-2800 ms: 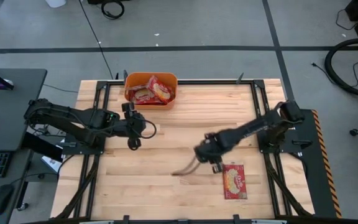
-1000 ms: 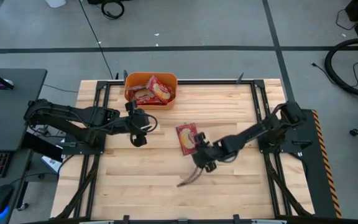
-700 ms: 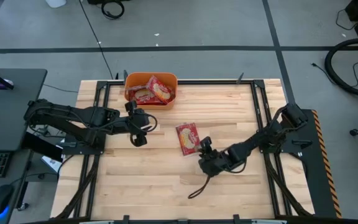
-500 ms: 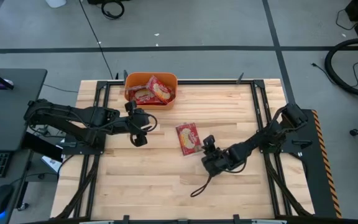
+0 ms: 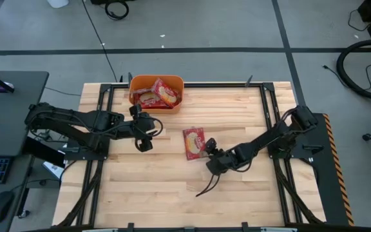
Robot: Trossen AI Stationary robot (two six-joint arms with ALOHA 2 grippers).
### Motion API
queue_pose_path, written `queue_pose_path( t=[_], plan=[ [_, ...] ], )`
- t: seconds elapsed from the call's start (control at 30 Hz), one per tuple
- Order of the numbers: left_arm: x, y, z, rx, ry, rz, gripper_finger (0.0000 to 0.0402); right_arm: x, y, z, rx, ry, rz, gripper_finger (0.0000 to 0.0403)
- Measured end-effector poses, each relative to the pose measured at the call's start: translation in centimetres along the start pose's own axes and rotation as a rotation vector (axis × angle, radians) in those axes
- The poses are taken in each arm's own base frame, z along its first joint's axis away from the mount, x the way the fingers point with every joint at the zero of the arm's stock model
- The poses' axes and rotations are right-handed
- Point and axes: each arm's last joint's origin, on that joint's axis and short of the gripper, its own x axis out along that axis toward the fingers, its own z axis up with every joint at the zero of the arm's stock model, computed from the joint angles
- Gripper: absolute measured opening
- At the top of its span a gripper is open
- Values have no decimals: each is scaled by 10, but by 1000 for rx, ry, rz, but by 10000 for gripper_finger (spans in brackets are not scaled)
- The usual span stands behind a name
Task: Sort popcorn bags into baskets
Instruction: Put the popcorn bag into the orange bin
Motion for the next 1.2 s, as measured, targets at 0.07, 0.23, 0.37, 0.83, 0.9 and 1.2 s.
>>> queue_pose_path(
  t=[0.07,0.23,0.37,0.83,0.9,1.2],
  plan=[
    [0,0,0,0,0,0,215,3,-1,0,-44,-60,7,226],
    [0,0,0,3,0,0,215,10,-9,0,-102,-170,-89,217],
    [0,0,0,13,0,0,215,17,-24,-3,-132,-218,-114,209],
    [0,-1,0,15,1,-2,215,25,-45,-13,-198,-37,-140,193],
    [0,-1,0,15,1,-2,215,27,-44,-16,-201,-24,-113,193],
    [0,-1,0,11,-3,-3,215,39,-59,-29,-148,-131,-21,189]
  ],
)
